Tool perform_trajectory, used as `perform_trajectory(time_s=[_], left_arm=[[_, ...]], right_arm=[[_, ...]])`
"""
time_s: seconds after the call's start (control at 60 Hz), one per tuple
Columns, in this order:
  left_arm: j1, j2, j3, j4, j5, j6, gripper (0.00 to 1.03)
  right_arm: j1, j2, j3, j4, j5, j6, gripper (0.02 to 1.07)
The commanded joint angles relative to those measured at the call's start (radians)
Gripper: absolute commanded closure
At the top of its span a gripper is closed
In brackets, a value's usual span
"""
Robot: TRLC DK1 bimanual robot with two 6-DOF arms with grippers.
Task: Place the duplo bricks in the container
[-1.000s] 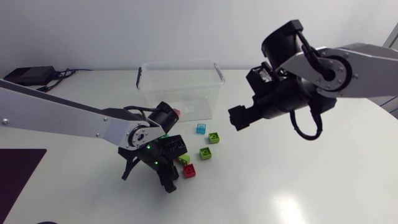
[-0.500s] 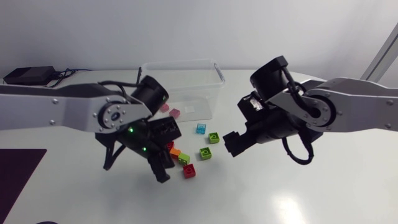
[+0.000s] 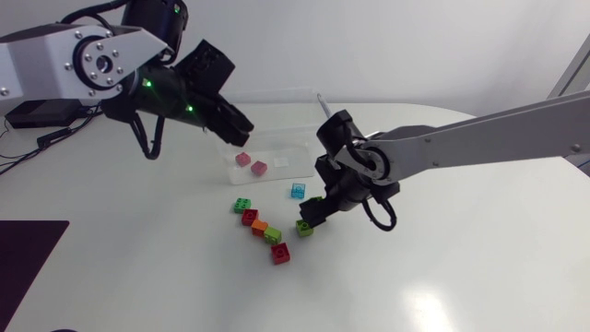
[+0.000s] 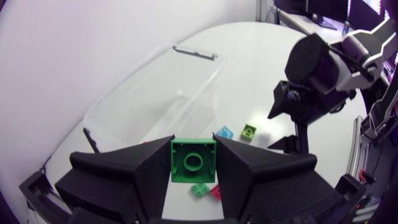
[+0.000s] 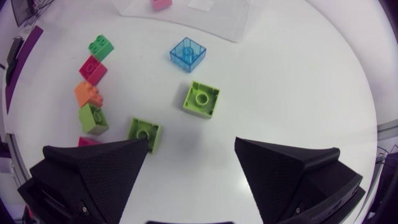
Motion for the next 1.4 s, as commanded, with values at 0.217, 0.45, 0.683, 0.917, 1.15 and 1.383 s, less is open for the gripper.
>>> perform_trajectory(time_s=[0.217,0.45,0.683,0.917,1.15,1.383], left_arm=[[0.044,0.187,0.138,0.169,-0.025,-0.089,0.70],[0.072,0.291,0.181,0.245,-0.068,-0.111,0.69],[0.086,0.328,0.184,0.271,-0.112,-0.137,0.18],[0.091,0.235,0.161,0.251,-0.117,-0.149,0.08],[0.063,0.041,0.109,-0.011,-0.085,-0.146,0.08],[0.021,-0.011,-0.077,-0.118,-0.082,-0.123,0.09]], right_arm=[[0.009,0.158,0.148,0.009,0.060,0.062,0.13],[0.012,0.222,0.183,0.012,0.078,0.079,0.24],[0.011,0.233,0.178,0.022,0.092,0.083,0.66],[0.008,0.207,0.138,0.045,0.094,0.080,0.75],[-0.006,-0.045,0.048,0.009,0.120,0.039,0.76],[-0.026,-0.203,0.145,-0.090,0.118,0.028,0.76]])
